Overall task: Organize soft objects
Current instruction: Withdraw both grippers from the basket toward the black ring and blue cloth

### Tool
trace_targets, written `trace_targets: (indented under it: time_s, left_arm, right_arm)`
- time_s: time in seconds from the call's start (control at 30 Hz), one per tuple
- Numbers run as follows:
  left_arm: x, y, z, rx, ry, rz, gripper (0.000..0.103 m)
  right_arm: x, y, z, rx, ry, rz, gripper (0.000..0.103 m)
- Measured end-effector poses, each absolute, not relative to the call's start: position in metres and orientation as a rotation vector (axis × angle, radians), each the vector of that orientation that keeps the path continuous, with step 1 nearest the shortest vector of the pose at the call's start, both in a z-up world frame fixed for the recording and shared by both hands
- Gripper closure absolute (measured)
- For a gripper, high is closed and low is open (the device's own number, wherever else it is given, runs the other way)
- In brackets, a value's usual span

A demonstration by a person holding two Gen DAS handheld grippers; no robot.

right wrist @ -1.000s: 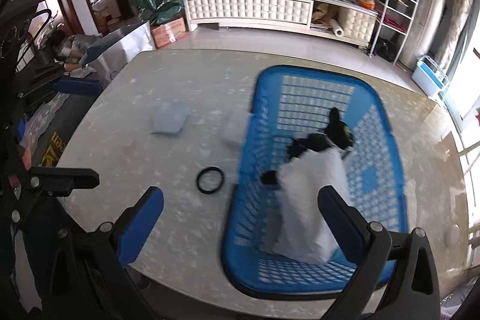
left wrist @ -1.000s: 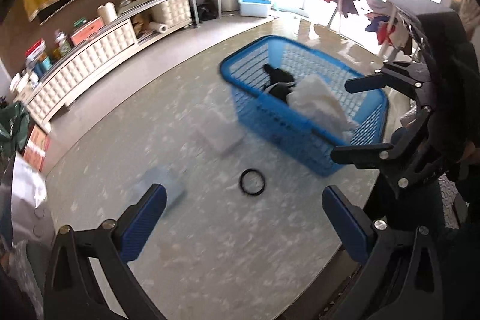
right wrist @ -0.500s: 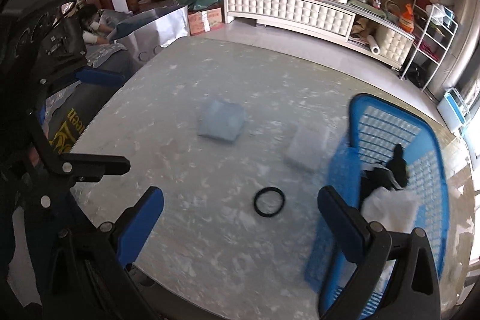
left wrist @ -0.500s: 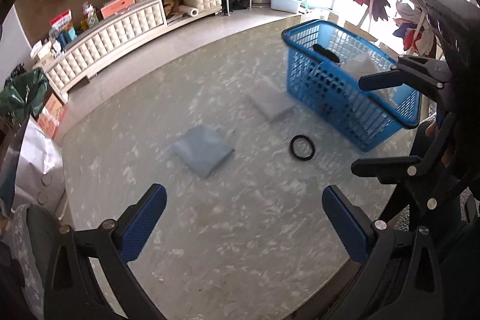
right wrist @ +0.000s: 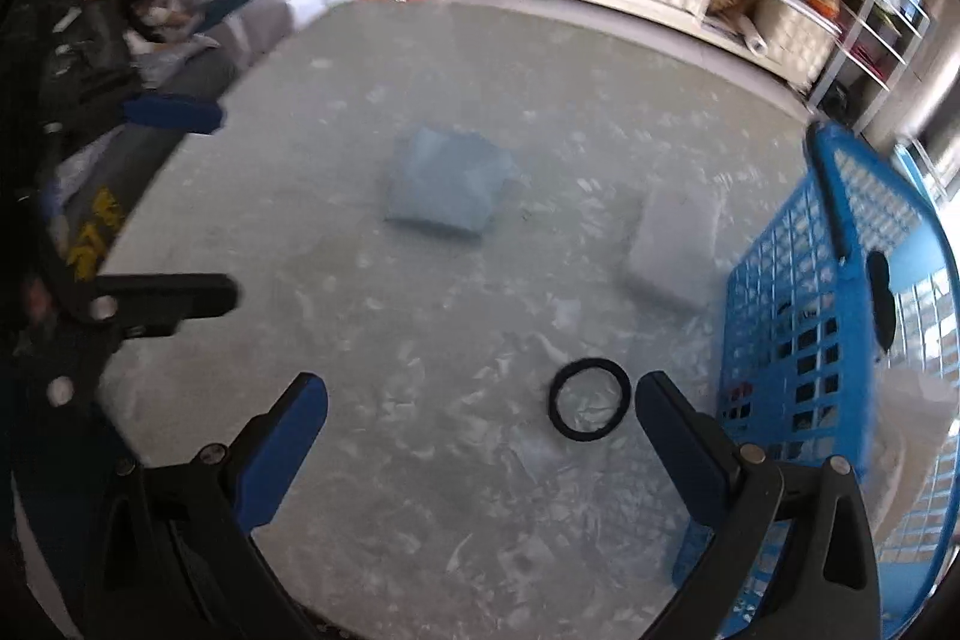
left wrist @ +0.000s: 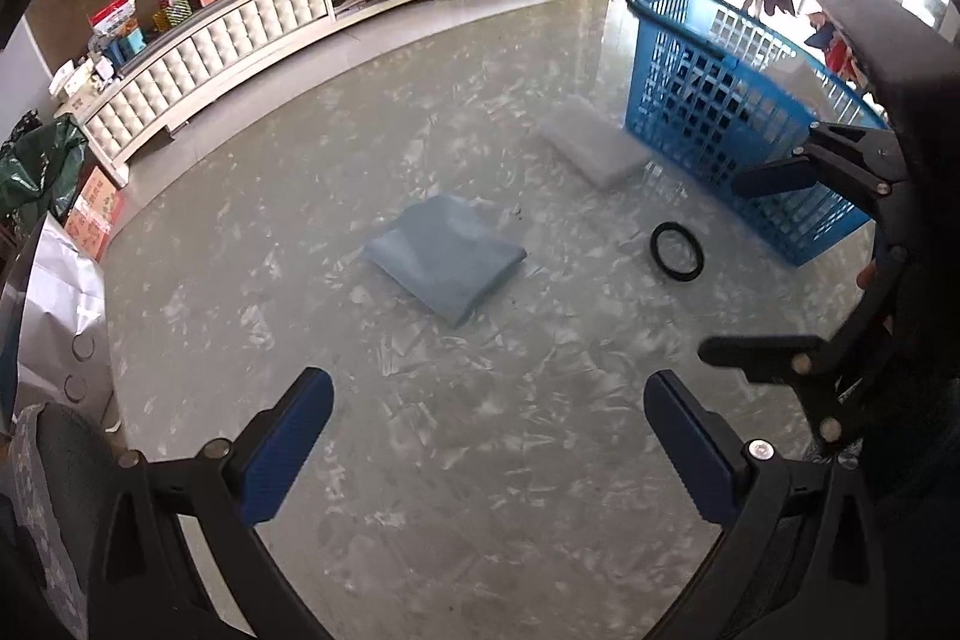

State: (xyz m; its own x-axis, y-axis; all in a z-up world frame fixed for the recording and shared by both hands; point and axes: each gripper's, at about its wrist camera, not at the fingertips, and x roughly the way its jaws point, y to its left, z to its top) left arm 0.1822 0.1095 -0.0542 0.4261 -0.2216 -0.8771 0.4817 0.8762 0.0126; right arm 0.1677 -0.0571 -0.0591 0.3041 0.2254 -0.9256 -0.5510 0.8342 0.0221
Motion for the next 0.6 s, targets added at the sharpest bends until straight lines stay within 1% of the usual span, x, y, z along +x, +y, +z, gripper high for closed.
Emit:
trace_targets:
  time_s: [0.17, 0.47, 0.6]
  left_arm:
    - [0.2, 0.11, -0.074, 0.288, 1.061, -0.477, 0.0]
    - [0.239, 0.109, -0.096, 0.29, 1.063, -0.518, 0.0]
    - [0.253, 0.106, -0.107, 0.308, 1.059, -0.539, 0.0]
  right_arm:
    - [0.185, -0.062, -0.082, -0.258, 1.202, 0.407, 0.0]
    - [0.204, -0.069, -0.108, -0.191, 1.259, 0.271, 0.0]
    - [0.212, -0.074, -0.117, -0.176, 1.287, 0.249, 0.007]
